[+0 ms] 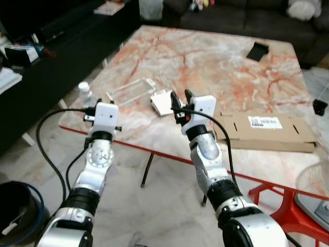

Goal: Picking trash to rubbish bin

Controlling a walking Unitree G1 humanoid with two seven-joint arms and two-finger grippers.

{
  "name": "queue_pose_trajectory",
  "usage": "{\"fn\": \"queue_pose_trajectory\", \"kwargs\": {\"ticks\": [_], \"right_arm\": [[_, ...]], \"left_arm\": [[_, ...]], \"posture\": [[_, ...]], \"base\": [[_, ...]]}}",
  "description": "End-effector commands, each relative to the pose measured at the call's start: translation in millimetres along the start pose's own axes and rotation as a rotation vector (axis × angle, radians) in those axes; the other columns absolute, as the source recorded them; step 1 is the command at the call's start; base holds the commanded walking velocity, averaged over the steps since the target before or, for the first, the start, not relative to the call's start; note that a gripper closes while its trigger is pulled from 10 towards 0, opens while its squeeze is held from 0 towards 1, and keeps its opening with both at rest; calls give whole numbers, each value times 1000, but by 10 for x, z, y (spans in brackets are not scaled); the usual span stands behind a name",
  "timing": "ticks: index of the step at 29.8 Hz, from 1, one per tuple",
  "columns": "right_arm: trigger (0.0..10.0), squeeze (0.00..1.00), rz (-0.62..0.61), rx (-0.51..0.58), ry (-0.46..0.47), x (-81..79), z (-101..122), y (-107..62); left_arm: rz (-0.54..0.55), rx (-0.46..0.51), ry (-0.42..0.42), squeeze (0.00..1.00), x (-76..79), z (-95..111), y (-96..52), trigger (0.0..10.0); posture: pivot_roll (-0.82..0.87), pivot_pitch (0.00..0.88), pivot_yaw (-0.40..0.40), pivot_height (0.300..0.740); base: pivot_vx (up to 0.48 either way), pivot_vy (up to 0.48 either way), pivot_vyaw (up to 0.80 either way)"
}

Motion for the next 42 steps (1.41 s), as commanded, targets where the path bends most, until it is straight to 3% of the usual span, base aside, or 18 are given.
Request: {"fn": "queue_pose_trajectory", "kwargs": {"ticks": [1,25,42], "right_arm": [[10000,0,-21,1,18,63,0,-12],[10000,0,-39,-11,62,104,-18,-7],[10000,0,-35,-4,45,102,-8,-9]], "left_arm": [[-22,22,-17,0,85,77,13,10000],[-42,19,-27,0,128,84,10,10000],[-58,21,-35,0,169,92,1,10000]], "posture": [[117,75,-8,740],[120,102,-5,740],[121,103,-2,740]], "base": [[364,0,0],[365,0,-89],[318,0,0]]}}
Point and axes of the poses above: a point about 5 cm out from each wrist's last joint towards the gripper, its own y axis pointing out of the wrist towards the gripper, its own z axis along the axis of the wrist's last joint, x = y × z, the point moved 5 cm from there along y, pointing out of the wrist towards the gripper, and after that the axes turned 1 degree about y, right-handed, at the moved point
